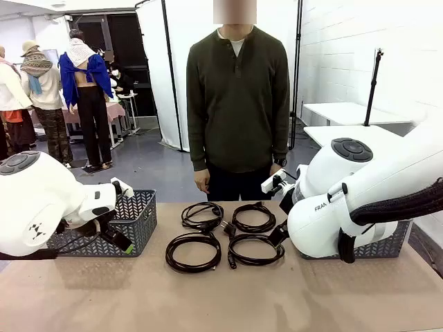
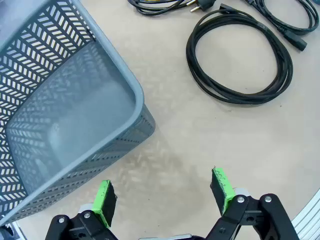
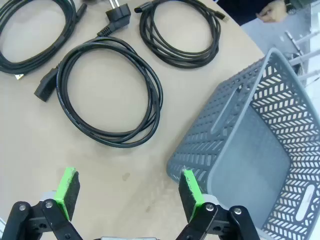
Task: Organize the cables according to human instructions.
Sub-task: Pick up a bundle of cables and place it in the basket indicated by the human.
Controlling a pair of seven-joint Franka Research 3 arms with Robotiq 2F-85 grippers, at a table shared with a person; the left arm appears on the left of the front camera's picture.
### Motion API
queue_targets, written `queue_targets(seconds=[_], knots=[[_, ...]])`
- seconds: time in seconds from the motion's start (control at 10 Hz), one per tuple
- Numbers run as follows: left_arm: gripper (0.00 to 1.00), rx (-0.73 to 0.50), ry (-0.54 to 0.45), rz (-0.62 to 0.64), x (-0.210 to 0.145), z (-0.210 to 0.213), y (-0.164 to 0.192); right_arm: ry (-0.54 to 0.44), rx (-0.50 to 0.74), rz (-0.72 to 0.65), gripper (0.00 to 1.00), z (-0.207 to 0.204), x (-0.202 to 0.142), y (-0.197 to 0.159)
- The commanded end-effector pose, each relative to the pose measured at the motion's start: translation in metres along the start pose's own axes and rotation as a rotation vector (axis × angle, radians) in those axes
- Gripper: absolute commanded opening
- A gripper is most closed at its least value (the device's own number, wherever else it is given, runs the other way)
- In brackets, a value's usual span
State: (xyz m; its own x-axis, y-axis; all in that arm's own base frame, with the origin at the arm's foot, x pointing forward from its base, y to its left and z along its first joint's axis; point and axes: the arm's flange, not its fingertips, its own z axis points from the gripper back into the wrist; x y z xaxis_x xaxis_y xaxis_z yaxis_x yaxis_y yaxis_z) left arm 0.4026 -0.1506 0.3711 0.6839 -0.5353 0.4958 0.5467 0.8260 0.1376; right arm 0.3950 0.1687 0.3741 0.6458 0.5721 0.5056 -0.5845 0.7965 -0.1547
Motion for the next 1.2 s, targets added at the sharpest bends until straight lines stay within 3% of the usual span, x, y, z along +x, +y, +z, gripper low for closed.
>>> queue_targets(seconds=[0.0,1.1], knots=[[1.00,0.000,0.000,0.000,0.0000,0.0000,0.0000,0.000,0.000,0.000,1.00,0.0000,0.0000,0.0000],[1.00,0.000,0.000,0.000,0.0000,0.0000,0.0000,0.000,0.000,0.000,1.00,0.0000,0.0000,0.0000]])
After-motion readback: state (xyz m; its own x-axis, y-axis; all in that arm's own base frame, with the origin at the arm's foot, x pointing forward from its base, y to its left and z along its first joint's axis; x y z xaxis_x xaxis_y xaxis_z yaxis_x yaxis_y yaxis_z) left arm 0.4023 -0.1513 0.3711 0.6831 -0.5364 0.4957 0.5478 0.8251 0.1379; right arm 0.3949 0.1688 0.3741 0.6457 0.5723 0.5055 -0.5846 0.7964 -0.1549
